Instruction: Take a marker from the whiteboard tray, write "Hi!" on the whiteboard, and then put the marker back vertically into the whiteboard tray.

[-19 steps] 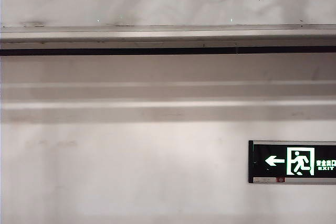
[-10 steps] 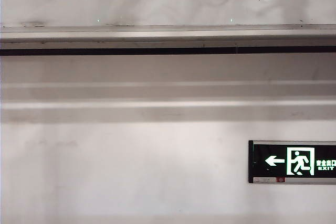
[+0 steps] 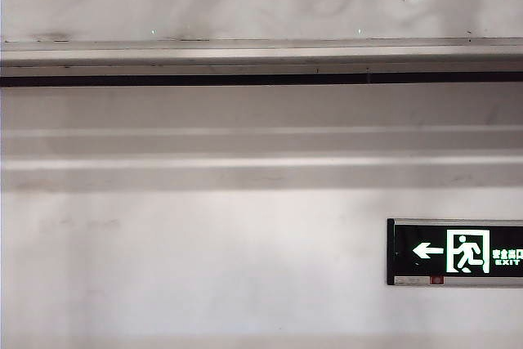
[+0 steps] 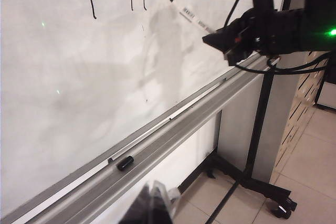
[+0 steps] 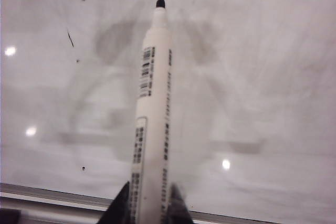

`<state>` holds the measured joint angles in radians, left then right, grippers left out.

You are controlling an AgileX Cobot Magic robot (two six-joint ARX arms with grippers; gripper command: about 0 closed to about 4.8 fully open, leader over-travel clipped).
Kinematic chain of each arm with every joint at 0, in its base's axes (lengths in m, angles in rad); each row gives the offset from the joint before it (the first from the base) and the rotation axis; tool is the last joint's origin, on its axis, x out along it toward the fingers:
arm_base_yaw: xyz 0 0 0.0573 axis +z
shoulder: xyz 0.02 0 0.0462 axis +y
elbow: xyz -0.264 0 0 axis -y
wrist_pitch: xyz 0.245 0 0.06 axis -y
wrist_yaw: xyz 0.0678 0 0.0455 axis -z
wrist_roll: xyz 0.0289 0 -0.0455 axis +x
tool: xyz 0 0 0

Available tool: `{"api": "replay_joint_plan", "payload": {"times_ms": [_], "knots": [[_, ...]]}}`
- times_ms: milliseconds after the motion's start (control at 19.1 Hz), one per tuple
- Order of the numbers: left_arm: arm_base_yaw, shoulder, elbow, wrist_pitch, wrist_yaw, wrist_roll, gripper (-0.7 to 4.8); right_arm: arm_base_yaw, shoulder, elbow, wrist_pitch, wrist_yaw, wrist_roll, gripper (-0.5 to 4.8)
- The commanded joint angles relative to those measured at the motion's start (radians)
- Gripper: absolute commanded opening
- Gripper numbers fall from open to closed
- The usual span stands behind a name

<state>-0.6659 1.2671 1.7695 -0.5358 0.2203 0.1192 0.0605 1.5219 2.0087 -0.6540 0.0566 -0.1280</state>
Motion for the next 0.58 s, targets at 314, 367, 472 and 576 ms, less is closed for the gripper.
{"api": "replay_joint_plan", "payload": {"times_ms": [314, 367, 472, 576], "knots": [[0.000, -0.003, 0.004, 0.012, 0.003, 0.001, -0.06, 0.000, 0.033, 0.003, 0.075, -0.007, 0.005, -0.01], [0.000, -0.003, 0.004, 0.012, 0.003, 0.000, -0.06, 0.000, 0.038, 0.003, 0.080, -0.007, 0.005, -0.01], [0.000, -0.003, 0.004, 0.012, 0.003, 0.000, -0.06, 0.000, 0.043, 0.003, 0.082, -0.003, 0.005, -0.02], [0.000, -0.003, 0.004, 0.012, 0.003, 0.000, -0.06, 0.000, 0.044, 0.003, 0.074, -0.003, 0.005, -0.02]]}}
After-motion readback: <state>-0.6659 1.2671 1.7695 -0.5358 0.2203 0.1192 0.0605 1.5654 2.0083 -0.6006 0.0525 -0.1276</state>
